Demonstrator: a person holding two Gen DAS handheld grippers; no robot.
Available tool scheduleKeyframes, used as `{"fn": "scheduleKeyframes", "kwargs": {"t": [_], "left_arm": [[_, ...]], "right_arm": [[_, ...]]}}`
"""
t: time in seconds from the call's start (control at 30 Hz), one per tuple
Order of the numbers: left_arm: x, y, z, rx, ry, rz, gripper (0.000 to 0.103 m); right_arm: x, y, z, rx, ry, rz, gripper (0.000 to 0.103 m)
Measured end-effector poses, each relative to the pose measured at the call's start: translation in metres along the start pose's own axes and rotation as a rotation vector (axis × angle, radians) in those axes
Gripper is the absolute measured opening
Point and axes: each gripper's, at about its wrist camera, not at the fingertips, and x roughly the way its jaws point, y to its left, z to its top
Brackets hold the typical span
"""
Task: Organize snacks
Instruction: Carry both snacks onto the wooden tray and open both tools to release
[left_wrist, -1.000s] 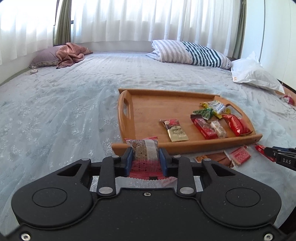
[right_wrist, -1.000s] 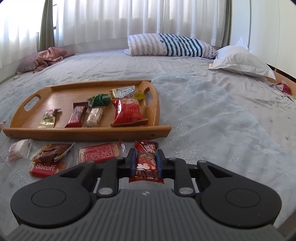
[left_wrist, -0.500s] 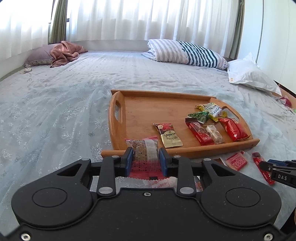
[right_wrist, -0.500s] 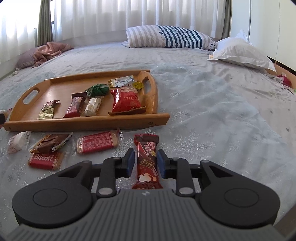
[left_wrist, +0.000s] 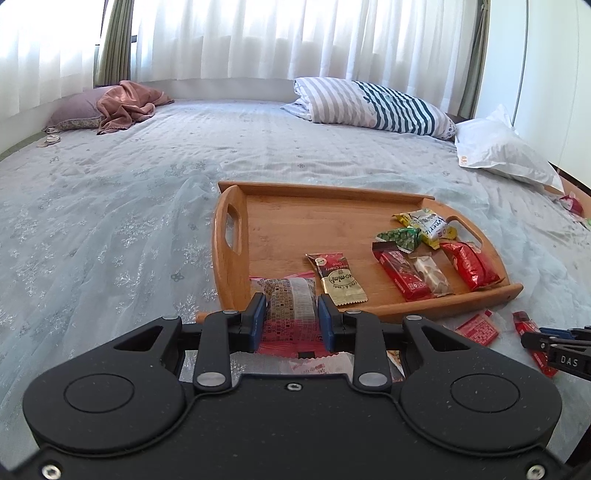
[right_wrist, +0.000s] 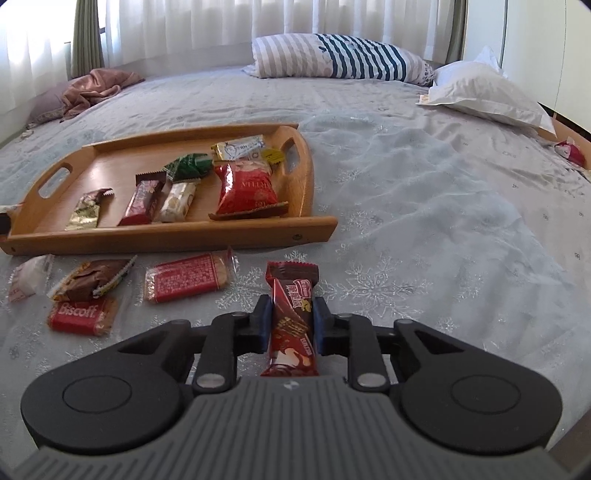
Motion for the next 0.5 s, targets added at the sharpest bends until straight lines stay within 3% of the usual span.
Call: {"fn": "scheduleKeyframes", "kwargs": {"t": [0.2, 0.5], "left_arm": [[0.010, -0.001, 0.014, -0.004, -0.013, -0.006, 0.028], [0.037, 0.001, 0.037, -0.046, -0.024, 0.009, 0.028]], "right_arm": [[-0.023, 0.000, 0.021, 0.040, -0.056, 0.066, 0.027], [-0.014, 0.034, 0.067, 0.160, -0.177, 0.348, 0.027]]}}
